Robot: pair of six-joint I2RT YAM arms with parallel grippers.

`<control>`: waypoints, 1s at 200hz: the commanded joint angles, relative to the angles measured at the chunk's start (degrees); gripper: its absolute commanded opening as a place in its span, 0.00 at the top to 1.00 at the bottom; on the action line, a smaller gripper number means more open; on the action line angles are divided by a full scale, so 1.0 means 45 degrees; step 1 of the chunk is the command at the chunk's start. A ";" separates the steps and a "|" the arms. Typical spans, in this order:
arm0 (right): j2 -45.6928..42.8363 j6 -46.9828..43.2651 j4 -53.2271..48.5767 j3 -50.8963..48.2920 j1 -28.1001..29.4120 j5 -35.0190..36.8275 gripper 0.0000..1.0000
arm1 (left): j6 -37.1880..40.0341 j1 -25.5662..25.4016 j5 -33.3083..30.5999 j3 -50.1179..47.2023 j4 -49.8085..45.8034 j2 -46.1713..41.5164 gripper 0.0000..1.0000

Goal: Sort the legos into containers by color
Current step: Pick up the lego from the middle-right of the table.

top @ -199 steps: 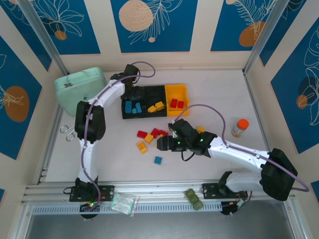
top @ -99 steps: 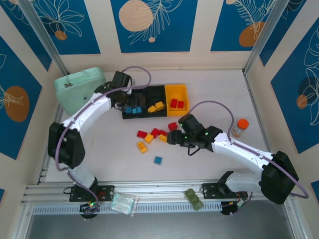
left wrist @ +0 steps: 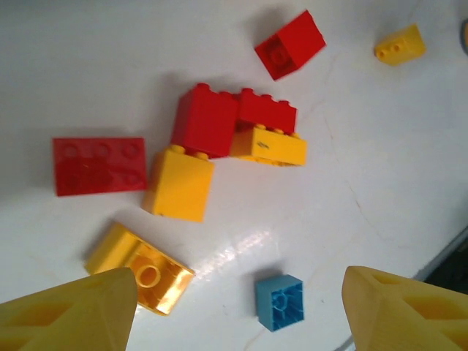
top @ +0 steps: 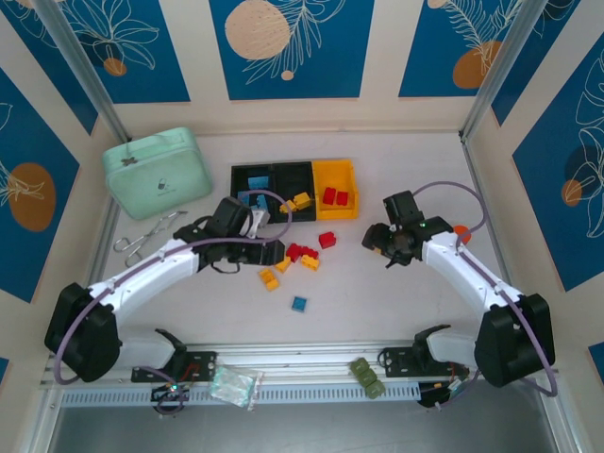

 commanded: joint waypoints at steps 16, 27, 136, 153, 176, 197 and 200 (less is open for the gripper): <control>0.1585 -0.1023 0.0026 0.0982 -0.0771 -0.0238 0.30 | -0.0980 -0.0537 0.0200 -0.0751 0.0950 -0.0264 0.26; 0.2165 -0.1082 0.0132 0.1220 -0.0869 -0.0195 0.30 | -0.1089 -0.0678 0.0186 -0.0829 0.1065 -0.0244 0.26; 0.5972 -0.0913 0.0693 0.2394 -0.0840 -0.0430 0.49 | -0.1414 -0.1027 -0.0125 -0.1379 0.1367 0.0126 0.27; 0.6007 -0.0954 0.0679 0.2395 -0.0814 -0.0429 0.60 | -0.1429 -0.1038 -0.0125 -0.1398 0.1403 0.0189 0.27; 0.5791 -0.0987 0.0587 0.2318 -0.0692 -0.0382 0.67 | -0.1484 -0.1038 -0.0182 -0.1457 0.1478 0.0128 0.27; 0.5420 -0.1031 0.0368 0.2316 -0.0467 -0.0343 0.69 | -0.1582 -0.1026 -0.0342 -0.1572 0.1498 -0.0074 0.27; 0.5343 -0.1032 0.0321 0.2329 -0.0435 -0.0317 0.69 | -0.1602 -0.1039 -0.0381 -0.1601 0.1482 -0.0133 0.27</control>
